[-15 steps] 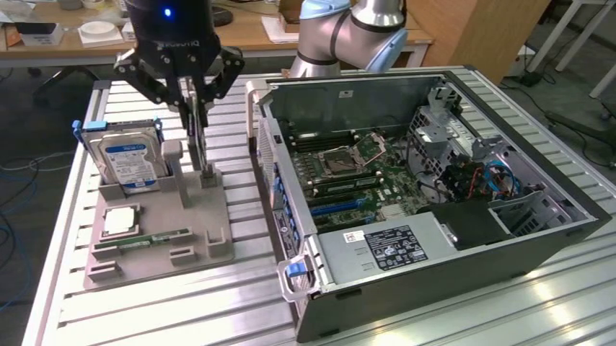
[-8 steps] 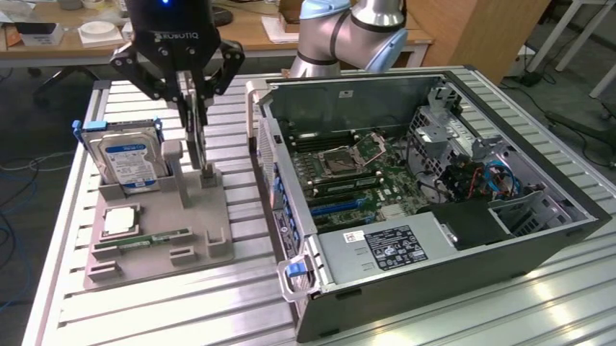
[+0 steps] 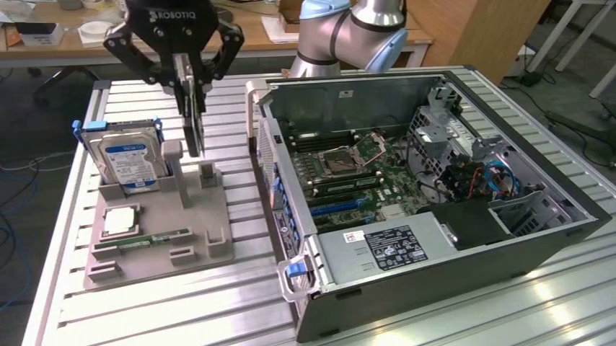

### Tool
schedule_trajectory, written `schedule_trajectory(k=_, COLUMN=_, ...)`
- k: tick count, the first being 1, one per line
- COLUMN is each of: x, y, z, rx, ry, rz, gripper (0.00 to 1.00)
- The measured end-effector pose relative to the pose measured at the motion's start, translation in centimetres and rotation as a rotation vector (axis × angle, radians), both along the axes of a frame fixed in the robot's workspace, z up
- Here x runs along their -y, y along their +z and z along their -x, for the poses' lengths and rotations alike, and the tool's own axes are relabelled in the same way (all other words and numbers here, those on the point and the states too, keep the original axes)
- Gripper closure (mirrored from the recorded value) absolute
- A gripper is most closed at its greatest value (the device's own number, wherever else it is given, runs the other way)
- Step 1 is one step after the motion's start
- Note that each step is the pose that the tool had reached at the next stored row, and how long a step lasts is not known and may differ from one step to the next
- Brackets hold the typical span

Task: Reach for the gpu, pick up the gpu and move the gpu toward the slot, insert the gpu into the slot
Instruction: 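Pick up the gpu and move the gpu toward the slot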

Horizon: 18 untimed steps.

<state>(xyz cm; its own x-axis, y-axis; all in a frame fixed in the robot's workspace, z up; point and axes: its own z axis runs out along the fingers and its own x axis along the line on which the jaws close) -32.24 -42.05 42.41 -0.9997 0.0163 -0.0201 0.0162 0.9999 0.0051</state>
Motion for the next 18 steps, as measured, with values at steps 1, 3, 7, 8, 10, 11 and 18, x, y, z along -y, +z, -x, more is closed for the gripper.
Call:
schedule_trajectory(k=1, x=0.0, y=0.35, z=0.0, rx=0.0, ry=0.0, rz=0.0, gripper=0.73)
schedule_trajectory(k=3, x=0.0, y=1.11, z=0.0, rx=0.0, ry=0.0, rz=0.0, gripper=0.73)
schedule_trajectory(k=7, x=0.0, y=1.86, z=0.0, rx=0.0001, ry=0.0, rz=-0.0001, gripper=0.73)
schedule_trajectory(k=8, x=-0.01, y=1.85, z=-0.2, rx=0.0002, ry=0.0, rz=-0.0004, gripper=0.73)
schedule_trajectory(k=10, x=0.0, y=1.85, z=-0.9, rx=-0.0002, ry=0.0, rz=-0.0004, gripper=0.73)
schedule_trajectory(k=11, x=0.0, y=1.83, z=-1.3, rx=-0.0001, ry=0.0, rz=-0.0005, gripper=0.73)
schedule_trajectory(k=18, x=-0.01, y=1.53, z=-5.3, rx=-0.0001, ry=0.0, rz=-0.0004, gripper=0.73)
